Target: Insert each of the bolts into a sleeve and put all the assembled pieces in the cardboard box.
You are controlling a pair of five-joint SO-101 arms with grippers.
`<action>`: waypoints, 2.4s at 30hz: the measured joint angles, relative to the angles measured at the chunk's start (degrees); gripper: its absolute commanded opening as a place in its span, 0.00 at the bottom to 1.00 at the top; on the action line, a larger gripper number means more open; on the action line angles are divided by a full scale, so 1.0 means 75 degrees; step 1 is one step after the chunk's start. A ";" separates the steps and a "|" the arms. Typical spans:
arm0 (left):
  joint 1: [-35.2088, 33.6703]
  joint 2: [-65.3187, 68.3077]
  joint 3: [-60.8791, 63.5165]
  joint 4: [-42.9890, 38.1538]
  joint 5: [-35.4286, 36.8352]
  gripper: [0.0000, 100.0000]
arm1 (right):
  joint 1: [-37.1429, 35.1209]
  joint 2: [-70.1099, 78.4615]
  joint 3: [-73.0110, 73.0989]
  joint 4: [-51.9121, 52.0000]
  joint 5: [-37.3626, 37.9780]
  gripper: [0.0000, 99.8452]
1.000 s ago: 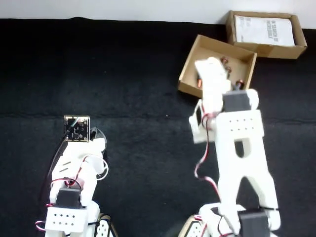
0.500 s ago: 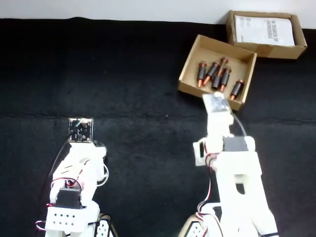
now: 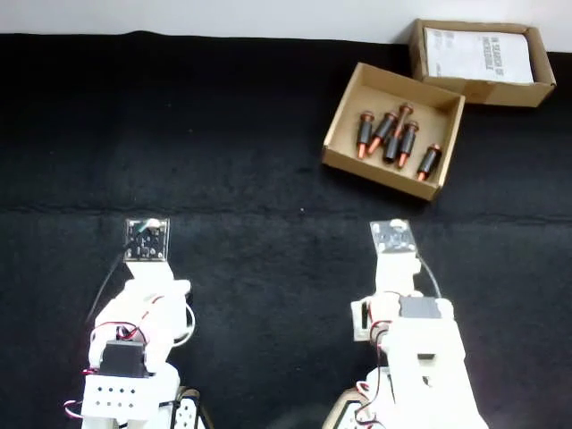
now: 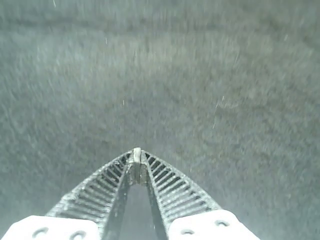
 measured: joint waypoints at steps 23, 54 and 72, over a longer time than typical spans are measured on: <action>0.0000 0.0000 0.0000 0.0270 0.0000 0.03 | 0.0035 -0.0340 0.1172 -0.1125 -0.0059 0.22; 0.0000 0.0000 0.0000 0.0270 0.0000 0.03 | 0.0445 -0.6576 0.1020 0.1160 -0.1758 0.22; 0.0000 0.0000 0.0000 0.0316 0.0000 0.03 | 0.0457 -0.6576 0.2086 0.1887 -0.1629 0.22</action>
